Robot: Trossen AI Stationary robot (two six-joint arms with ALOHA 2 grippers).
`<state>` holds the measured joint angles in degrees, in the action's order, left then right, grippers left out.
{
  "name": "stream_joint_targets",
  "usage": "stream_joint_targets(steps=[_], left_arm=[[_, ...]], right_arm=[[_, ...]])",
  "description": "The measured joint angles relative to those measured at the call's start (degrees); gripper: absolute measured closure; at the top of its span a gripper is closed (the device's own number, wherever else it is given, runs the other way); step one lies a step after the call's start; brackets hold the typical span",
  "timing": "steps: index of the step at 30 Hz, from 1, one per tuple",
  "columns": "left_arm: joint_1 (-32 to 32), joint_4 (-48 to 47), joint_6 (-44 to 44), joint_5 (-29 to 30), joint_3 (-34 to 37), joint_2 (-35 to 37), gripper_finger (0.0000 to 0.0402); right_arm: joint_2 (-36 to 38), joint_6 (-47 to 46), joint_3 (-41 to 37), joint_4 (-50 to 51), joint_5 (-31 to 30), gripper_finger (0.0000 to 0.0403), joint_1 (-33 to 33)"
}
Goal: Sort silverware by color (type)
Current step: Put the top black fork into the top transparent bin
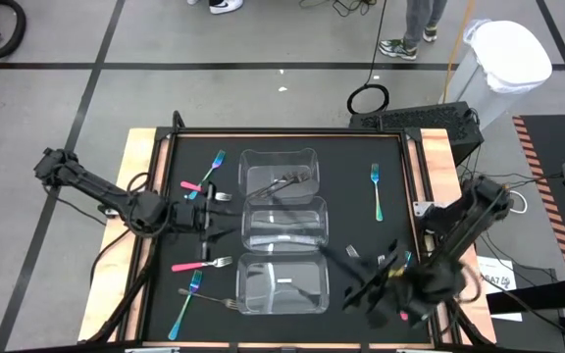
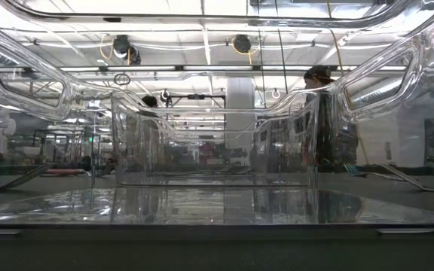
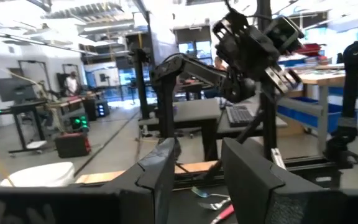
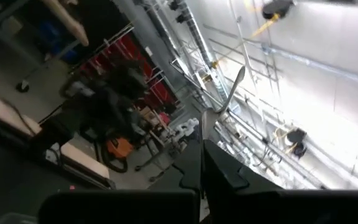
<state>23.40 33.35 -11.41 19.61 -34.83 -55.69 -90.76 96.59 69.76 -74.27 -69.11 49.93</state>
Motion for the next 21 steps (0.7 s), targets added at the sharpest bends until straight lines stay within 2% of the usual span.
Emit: stream_joint_targets(steps=[6, 9, 14, 17, 21], left_arm=[[0.00, 0.65, -2.71, 6.16, 0.00, 0.00, 0.0267], [-0.02, 0.65, -3.48, 7.96, 0.00, 0.00, 0.0267], [0.00, -0.73, -4.47, 8.00, 0.00, 0.00, 0.0267], [-0.01, -2.61, -5.59, 8.09, 0.00, -0.02, 0.0267], [-0.02, -3.06, -5.99, 8.58, 0.00, -0.02, 0.0267]], right_arm=[[9.17, -7.42, -9.42, 1.33, 0.17, 0.0403, -0.34], [12.94, -17.31, -16.60, 2.05, 0.20, 0.0403, -1.57], [17.44, -36.75, -26.32, 10.92, 0.97, 0.0403, -3.94], [19.44, -48.79, -28.41, 18.16, 6.51, 0.0403, -5.24], [20.22, -62.27, -27.04, 32.59, 18.16, 0.0403, -8.62]])
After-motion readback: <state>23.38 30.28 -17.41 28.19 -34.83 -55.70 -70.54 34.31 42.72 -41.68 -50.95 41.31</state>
